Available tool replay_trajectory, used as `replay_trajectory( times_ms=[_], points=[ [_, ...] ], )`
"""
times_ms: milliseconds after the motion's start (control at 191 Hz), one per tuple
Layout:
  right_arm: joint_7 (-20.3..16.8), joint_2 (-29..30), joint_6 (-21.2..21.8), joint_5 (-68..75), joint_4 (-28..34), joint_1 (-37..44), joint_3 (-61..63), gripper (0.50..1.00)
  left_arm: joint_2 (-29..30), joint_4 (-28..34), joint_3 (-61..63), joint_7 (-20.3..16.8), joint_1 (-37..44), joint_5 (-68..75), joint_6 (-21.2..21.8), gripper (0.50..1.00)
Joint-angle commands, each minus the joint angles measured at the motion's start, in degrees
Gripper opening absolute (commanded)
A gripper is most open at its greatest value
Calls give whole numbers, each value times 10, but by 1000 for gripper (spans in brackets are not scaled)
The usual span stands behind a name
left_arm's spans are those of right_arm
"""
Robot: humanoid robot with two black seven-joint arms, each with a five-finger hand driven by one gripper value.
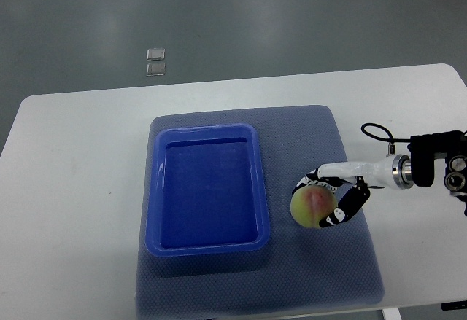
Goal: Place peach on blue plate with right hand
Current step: 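Lift the peach up off the mat with the right hand, then carry the peach over the blue tray and lower it inside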
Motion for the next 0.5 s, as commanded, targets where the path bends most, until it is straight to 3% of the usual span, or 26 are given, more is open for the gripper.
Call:
replay_trajectory(
  times_ms=[0,21,89,136,141,183,283,497],
  points=[
    [1,-29,30,5,7,50,16,517,0,0,0,0,0,0,0,1000],
    [-3,-55,65,9,5,103,41,519,0,0,0,0,0,0,0,1000],
    [-6,-76,99,19,3,149,56,521,0,0,0,0,0,0,0,1000],
    [-6,-76,99,19,3,149,56,521,0,0,0,0,0,0,0,1000],
    [-9,-92,128,22,1,184,62,521,0,0,0,0,0,0,0,1000],
    [-10,-102,151,23,-1,208,62,521,0,0,0,0,0,0,0,1000],
    [-13,-109,167,24,-5,233,65,525,0,-2,0,0,0,0,-1,1000],
    [-22,-80,157,24,-21,237,65,527,0,-4,1,0,0,1,-4,1000]
  ],
)
